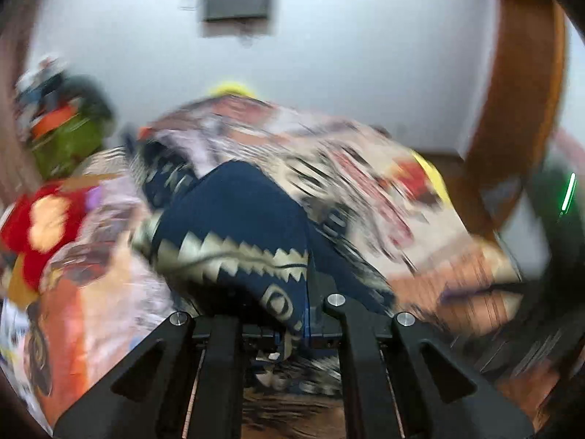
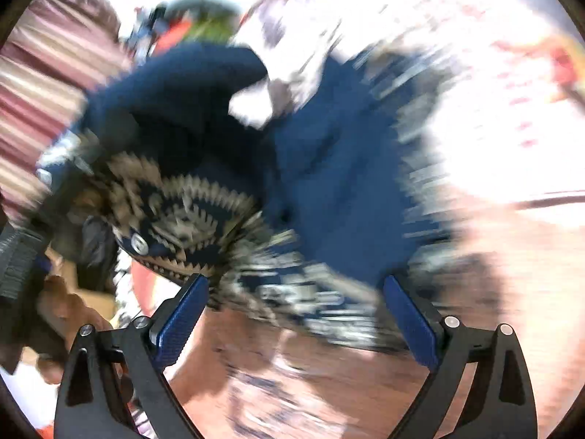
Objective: Fold large clothes
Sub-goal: 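Withdraw both grippers from the folded hoodie bundle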
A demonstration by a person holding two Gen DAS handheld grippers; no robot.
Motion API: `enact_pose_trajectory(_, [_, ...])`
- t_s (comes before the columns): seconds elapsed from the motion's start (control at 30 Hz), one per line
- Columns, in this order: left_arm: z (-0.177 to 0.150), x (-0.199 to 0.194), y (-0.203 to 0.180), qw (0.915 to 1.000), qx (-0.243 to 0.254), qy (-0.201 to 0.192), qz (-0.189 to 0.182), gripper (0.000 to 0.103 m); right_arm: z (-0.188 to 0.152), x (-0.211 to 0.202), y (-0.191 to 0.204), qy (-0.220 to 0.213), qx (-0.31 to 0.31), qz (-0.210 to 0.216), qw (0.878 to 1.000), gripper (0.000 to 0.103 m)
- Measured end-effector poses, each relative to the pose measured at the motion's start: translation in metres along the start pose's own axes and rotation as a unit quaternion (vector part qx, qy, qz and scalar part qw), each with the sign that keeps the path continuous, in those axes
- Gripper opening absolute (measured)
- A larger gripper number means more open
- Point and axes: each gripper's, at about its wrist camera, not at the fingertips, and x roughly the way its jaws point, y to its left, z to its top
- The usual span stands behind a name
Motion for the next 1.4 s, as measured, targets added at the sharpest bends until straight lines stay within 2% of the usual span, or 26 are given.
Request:
enact_pose_trajectory(0.07, [-0.016,0.018,-0.017,0.9985,0.012,0.044,-0.031,0.007,-0.007,-0.048,-0.024,-0.044,0.007,-0.038,0.998,0.097])
enact_pose_trajectory(0.13, [-0.032,0.038,-0.026,0.9945,0.007,0.091,-0.052,0.007,-0.011,-0.078,-0.043,-0.069,0.026,-0.054,0.996,0.097])
enact_pose_trajectory(0.2, [-0.044,0.056,-0.023,0.9848,-0.032,0.142,-0.095,0.007,-0.021,-0.105,-0.057,-0.087,0.041,-0.064,0.993,0.097])
enact_pose_trajectory(0.3, [-0.047,0.063,-0.016,0.9692,-0.08,0.171,-0.158,0.007,-0.033,-0.117,-0.057,-0.099,0.035,-0.08,0.991,0.097])
enact_pose_trajectory(0.37, [-0.046,0.062,-0.018,0.9667,-0.068,0.18,-0.169,0.007,-0.03,-0.12,-0.059,-0.098,0.029,-0.081,0.991,0.097])
enact_pose_trajectory(0.5, [-0.05,0.054,-0.023,0.9698,-0.031,0.182,-0.16,0.008,-0.024,-0.101,-0.048,-0.085,0.029,-0.056,0.994,0.097])
enact_pose_trajectory(0.6, [-0.06,0.042,-0.032,0.9751,0.005,0.165,-0.147,0.017,-0.017,-0.089,-0.036,-0.086,0.021,-0.034,0.996,0.097])
enact_pose_trajectory(0.67, [-0.063,0.032,-0.035,0.9787,0.027,0.15,-0.138,0.029,-0.012,-0.082,-0.025,-0.085,0.016,-0.028,0.996,0.097])
enact_pose_trajectory(0.73, [-0.067,0.014,-0.027,0.977,0.033,0.145,-0.152,0.039,-0.007,-0.077,-0.015,-0.083,0.01,-0.027,0.996,0.097])
enact_pose_trajectory(0.77, [-0.068,0.007,-0.024,0.9746,0.027,0.146,-0.168,0.046,-0.005,-0.074,-0.01,-0.081,0.006,-0.028,0.996,0.097])
enact_pose_trajectory(0.8, [-0.069,-0.004,-0.018,0.9726,0.019,0.146,-0.18,0.05,-0.003,-0.071,-0.007,-0.081,0.002,-0.029,0.996,0.097])
enact_pose_trajectory(0.87, [-0.066,-0.018,-0.007,0.9746,0.011,0.135,-0.178,0.053,-0.003,-0.069,0.001,-0.079,-0.009,-0.029,0.996,0.097])
enact_pose_trajectory(0.93, [-0.063,-0.037,0.011,0.9811,-0.005,0.113,-0.157,0.053,-0.002,-0.067,0.007,-0.079,-0.021,-0.031,0.996,0.097])
enact_pose_trajectory(1.03, [-0.057,-0.054,0.046,0.9909,-0.036,0.08,-0.101,0.057,0.002,-0.063,0.019,-0.08,-0.035,-0.025,0.996,0.097])
enact_pose_trajectory(1.1, [-0.053,-0.054,0.071,0.9935,-0.06,0.067,-0.07,0.06,0.006,-0.055,0.028,-0.078,-0.039,-0.023,0.996,0.098])
enact_pose_trajectory(1.17, [-0.05,-0.046,0.095,0.9916,-0.097,0.069,-0.049,0.06,0.013,-0.04,0.036,-0.068,-0.044,-0.024,0.996,0.098])
enact_pose_trajectory(1.23, [-0.051,-0.031,0.114,0.9867,-0.133,0.081,-0.046,0.06,0.019,-0.022,0.041,-0.054,-0.05,-0.031,0.997,0.098])
enact_pose_trajectory(1.27, [-0.052,-0.018,0.12,0.9838,-0.146,0.093,-0.045,0.06,0.023,-0.006,0.04,-0.042,-0.051,-0.048,0.997,0.098])
enact_pose_trajectory(1.4, [-0.064,0.021,0.111,0.9748,-0.159,0.141,-0.068,0.06,0.027,0.033,0.017,-0.003,-0.021,-0.097,0.995,0.098])
